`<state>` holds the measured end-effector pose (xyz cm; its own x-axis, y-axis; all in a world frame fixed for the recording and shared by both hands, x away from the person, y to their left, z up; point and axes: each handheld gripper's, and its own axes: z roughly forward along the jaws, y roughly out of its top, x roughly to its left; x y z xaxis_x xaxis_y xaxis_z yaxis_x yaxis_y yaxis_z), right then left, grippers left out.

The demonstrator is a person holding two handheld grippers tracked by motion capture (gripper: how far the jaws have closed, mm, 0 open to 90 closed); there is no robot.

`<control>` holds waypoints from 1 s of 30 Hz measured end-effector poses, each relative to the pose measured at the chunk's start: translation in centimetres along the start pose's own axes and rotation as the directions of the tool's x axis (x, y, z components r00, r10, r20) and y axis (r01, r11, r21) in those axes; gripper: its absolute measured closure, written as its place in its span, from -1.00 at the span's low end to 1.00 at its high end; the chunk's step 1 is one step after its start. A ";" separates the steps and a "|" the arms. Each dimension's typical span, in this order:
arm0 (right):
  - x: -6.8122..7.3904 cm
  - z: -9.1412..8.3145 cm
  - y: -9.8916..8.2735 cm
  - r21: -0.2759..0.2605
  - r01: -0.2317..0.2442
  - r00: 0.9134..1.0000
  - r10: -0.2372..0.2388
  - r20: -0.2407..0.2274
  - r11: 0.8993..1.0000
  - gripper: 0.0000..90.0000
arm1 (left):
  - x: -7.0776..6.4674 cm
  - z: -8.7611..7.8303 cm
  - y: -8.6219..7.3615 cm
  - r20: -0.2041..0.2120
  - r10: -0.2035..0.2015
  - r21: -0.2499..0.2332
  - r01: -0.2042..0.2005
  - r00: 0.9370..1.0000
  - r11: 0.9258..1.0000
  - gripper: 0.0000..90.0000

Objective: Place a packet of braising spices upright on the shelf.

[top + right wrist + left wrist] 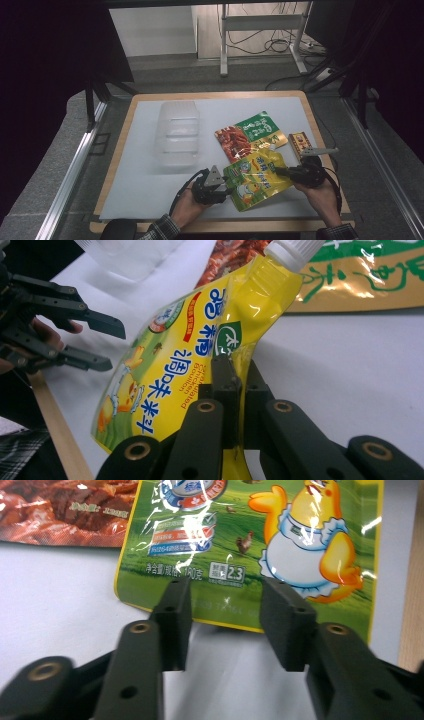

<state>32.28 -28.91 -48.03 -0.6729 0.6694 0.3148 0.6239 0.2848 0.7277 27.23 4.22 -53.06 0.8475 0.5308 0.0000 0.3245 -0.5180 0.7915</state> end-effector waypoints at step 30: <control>3.1 -1.5 3.5 -0.041 0.078 0.994 -0.081 -0.074 0.996 0.97 | 0.1 -3.2 -1.4 -0.025 -0.045 -0.043 0.044 0.999 0.998 -0.79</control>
<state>31.78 -26.90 -43.64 -0.7484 0.5918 0.2994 0.5528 0.3074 0.7745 25.55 7.19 -52.19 0.8212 0.5703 -0.0204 0.3432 -0.4650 0.8161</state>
